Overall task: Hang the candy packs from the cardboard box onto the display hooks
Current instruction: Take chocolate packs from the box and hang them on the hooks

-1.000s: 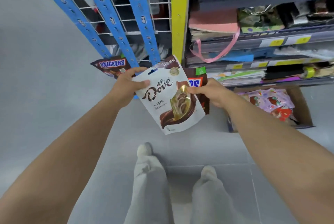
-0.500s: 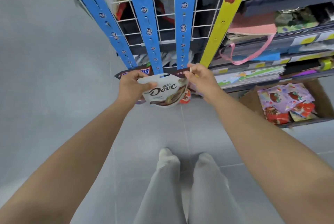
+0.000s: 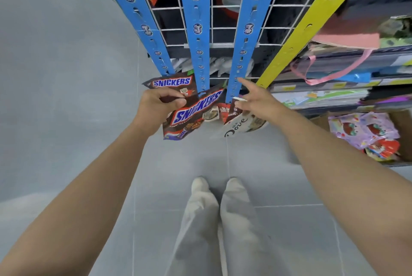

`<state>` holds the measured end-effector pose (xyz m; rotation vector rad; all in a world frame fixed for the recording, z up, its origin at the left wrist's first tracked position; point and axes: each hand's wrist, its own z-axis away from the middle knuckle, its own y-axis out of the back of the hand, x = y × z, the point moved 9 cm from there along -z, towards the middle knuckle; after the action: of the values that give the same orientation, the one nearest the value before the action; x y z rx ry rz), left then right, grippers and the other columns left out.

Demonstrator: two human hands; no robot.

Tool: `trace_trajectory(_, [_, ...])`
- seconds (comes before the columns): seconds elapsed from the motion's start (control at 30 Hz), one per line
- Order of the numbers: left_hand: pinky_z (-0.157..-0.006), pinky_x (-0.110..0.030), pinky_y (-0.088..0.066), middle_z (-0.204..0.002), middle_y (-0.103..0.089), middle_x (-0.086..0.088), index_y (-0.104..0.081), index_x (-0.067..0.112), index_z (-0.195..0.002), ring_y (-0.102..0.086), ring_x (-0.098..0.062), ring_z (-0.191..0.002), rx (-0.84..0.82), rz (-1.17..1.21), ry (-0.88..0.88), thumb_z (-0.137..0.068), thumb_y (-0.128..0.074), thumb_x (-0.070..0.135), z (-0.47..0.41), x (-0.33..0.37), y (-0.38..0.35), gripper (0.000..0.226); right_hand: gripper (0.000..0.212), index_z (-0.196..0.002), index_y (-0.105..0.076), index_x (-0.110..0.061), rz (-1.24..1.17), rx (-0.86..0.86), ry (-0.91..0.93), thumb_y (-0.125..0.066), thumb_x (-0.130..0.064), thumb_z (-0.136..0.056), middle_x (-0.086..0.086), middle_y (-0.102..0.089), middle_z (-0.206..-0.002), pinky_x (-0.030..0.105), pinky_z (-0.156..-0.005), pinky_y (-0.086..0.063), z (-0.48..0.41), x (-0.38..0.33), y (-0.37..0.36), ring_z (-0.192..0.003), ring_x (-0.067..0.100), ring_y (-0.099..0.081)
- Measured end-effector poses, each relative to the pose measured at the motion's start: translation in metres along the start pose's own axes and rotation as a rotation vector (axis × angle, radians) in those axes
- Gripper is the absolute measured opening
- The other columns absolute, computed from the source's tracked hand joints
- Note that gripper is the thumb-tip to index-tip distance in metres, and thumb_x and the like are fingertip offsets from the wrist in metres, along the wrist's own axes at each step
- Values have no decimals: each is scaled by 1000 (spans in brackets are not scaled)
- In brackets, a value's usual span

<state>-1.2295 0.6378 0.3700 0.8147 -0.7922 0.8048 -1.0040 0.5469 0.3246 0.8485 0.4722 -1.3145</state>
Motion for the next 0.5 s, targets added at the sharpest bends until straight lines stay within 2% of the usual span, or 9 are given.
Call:
trace_trajectory(0.03, [-68, -28, -57, -89, -67, 4, -65, 22, -77, -67, -12, -81, -15, 24, -9, -79, -70, 8, -3, 0, 1, 15, 63, -142, -33, -32, 26, -44, 6, -61, -12, -89, 8, -55, -129, 17, -67, -51, -6, -6, -10, -109, 15, -56])
trace_trajectory(0.07, [-65, -27, -57, -89, -67, 4, -65, 21, -77, -68, -12, -79, -31, 47, -17, -79, -70, 7, -6, 0, 2, 16, 60, -141, -36, -32, 24, -72, 10, -60, -12, -90, 11, -56, -128, 17, -66, -51, -11, -13, -19, -104, 15, -55])
trace_trajectory(0.17, [-56, -20, -56, -85, -68, 3, -65, 19, -74, -70, -8, -72, -90, 105, -27, -81, -66, 3, -18, 1, 12, 18, 60, -142, -34, -29, -138, -112, 10, -57, -8, -91, 7, -68, -99, 28, -82, -52, -29, -31, -35, -82, 14, -64])
trace_trajectory(0.23, [-57, -22, -58, -80, -72, 8, -69, 26, -67, -71, -12, -74, -142, 128, -14, -78, -67, 4, -27, -2, 23, 24, 59, -140, -33, -29, -234, -142, 13, -57, -6, -91, 0, -70, -89, 31, -90, -49, -42, -40, -45, -88, 12, -66])
trace_trajectory(0.27, [-57, -23, -58, -76, -72, 10, -70, 28, -63, -71, -12, -75, -170, 128, -9, -77, -66, 5, -32, -4, 28, 27, 50, -133, -42, -27, -259, -156, 19, -57, -5, -90, -1, -70, -87, 32, -90, -50, -48, -45, -51, -88, 11, -67])
trace_trajectory(0.33, [-55, -20, -56, -71, -72, 11, -70, 27, -61, -71, -9, -71, -179, 114, -14, -79, -64, 1, -41, -8, 39, 32, 26, -105, -56, -25, -256, -145, 14, -59, -6, -89, 0, -70, -86, 37, -91, -52, -58, -50, -60, -85, 14, -68])
trace_trajectory(0.4, [-52, -14, -52, -71, -70, 9, -67, 19, -69, -69, -4, -66, -70, 44, -45, -81, -65, 2, -52, -11, 52, 21, 17, -87, -58, -24, -231, -69, -3, -63, -8, -87, 3, -70, -88, 40, -93, -52, -67, -50, -65, -83, 16, -68])
trace_trajectory(0.47, [-53, -9, -50, -78, -66, 0, -64, 9, -80, -67, -4, -67, 88, -93, -86, -81, -69, 7, -63, -15, 67, 5, 14, -83, -60, -23, -254, 11, -23, -63, -9, -87, 6, -69, -92, 41, -92, -53, -75, -48, -70, -74, 16, -66])
trace_trajectory(0.5, [-56, -10, -51, -82, -65, -3, -66, 7, -87, -66, -6, -71, 129, -198, -106, -81, -70, 9, -66, -16, 68, 8, 13, -83, -61, -22, -283, 42, -35, -63, -10, -87, 7, -69, -94, 42, -91, -53, -76, -46, -71, -71, 16, -66])
